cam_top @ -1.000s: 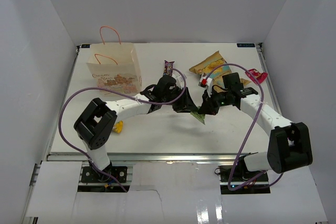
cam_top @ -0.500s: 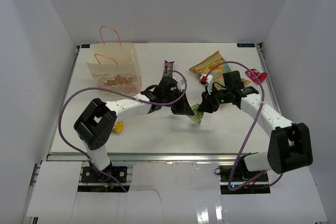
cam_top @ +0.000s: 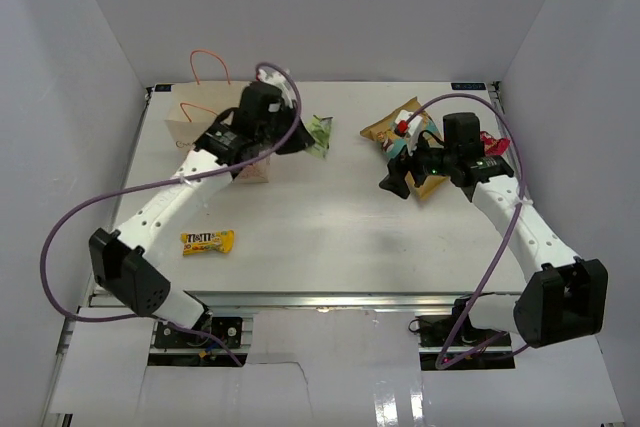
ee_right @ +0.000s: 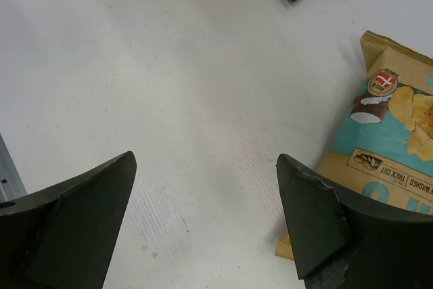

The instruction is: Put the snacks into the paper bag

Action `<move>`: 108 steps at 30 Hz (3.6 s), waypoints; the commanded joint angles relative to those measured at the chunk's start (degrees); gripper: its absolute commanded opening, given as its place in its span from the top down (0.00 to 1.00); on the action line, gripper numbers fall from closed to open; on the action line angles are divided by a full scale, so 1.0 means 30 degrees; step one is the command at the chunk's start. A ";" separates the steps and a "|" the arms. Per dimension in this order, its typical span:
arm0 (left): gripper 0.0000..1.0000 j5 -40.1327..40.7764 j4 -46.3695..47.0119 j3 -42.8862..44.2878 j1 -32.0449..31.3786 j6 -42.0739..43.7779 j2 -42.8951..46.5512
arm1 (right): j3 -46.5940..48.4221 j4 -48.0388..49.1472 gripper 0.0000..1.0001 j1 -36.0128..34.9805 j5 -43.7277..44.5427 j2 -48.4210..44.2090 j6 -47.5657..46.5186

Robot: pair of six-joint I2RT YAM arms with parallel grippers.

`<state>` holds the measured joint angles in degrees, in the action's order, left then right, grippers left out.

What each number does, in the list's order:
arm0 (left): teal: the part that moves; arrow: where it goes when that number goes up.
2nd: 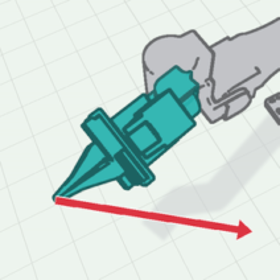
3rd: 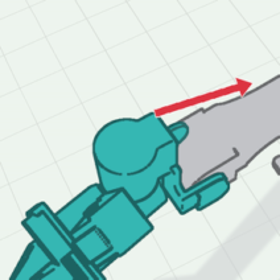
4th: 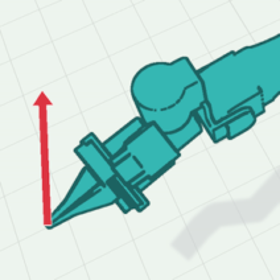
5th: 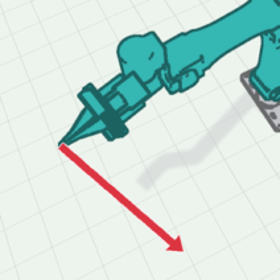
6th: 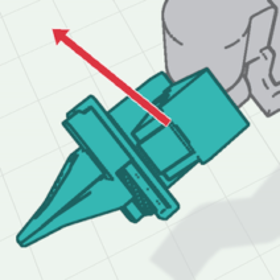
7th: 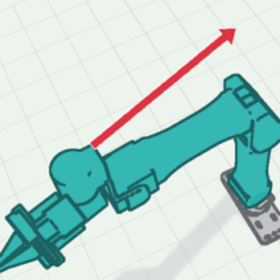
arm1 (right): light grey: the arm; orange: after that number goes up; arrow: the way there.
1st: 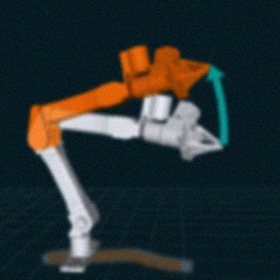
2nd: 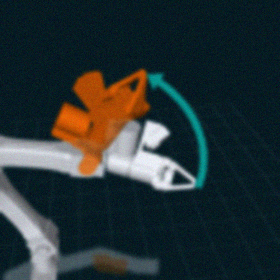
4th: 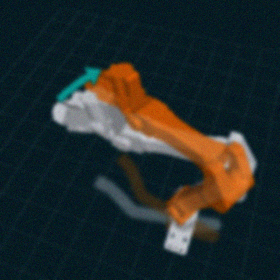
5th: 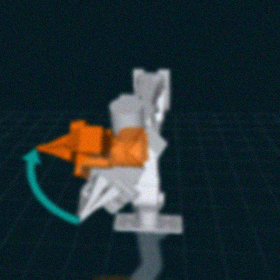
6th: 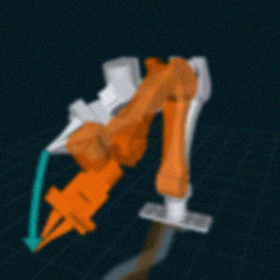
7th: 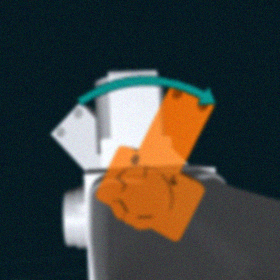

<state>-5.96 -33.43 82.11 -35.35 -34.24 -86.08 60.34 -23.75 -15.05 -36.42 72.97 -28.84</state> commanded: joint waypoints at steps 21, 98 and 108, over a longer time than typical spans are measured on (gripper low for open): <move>0.82 0.5590 -0.7343 1.0043 0.7917 0.2243 -0.2036 | -0.0688 0.0387 0.07 0.0446 -0.0017 0.1048 0.0883; 0.19 -1.0346 0.9415 -0.4196 0.1415 -0.2915 -0.4083 | 0.1715 -0.5207 0.92 0.4314 -0.7955 0.6381 -0.5675; 0.32 -1.1167 0.8771 -0.3052 0.0154 -0.2093 -0.5933 | 0.1422 -0.6381 0.92 0.3845 -0.9303 0.6146 -0.7144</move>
<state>-37.23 -6.72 70.72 -34.48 -42.30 -104.18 64.99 -40.80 -3.11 -58.37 94.04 -47.81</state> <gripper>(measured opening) 0.711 0.081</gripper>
